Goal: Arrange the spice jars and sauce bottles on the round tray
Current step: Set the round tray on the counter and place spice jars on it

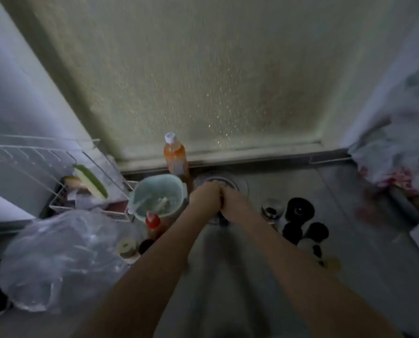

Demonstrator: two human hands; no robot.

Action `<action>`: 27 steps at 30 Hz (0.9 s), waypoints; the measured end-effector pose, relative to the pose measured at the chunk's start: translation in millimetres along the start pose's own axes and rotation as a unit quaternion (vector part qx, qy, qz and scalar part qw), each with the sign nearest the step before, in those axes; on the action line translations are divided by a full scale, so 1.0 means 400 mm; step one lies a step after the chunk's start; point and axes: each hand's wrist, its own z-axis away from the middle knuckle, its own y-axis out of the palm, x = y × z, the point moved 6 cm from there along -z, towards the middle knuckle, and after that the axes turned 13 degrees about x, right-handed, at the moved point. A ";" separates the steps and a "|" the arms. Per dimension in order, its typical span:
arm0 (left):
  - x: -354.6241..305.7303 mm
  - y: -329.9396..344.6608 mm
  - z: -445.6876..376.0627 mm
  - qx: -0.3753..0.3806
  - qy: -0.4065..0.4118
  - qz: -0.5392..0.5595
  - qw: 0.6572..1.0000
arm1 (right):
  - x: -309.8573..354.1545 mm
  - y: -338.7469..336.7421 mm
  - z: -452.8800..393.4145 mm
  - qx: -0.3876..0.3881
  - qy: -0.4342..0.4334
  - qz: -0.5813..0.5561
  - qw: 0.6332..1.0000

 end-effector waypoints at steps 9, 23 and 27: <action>0.082 0.206 -0.111 -0.221 -0.016 0.123 0.967 | -0.145 0.089 -0.062 -0.244 -0.005 0.056 0.968; 0.096 0.294 -0.029 -0.339 0.030 0.083 0.937 | -0.149 0.181 0.031 -0.392 -0.112 0.115 0.906; 0.098 0.359 0.084 -0.335 0.067 0.081 0.936 | -0.133 0.252 0.140 -0.335 -0.081 0.108 0.933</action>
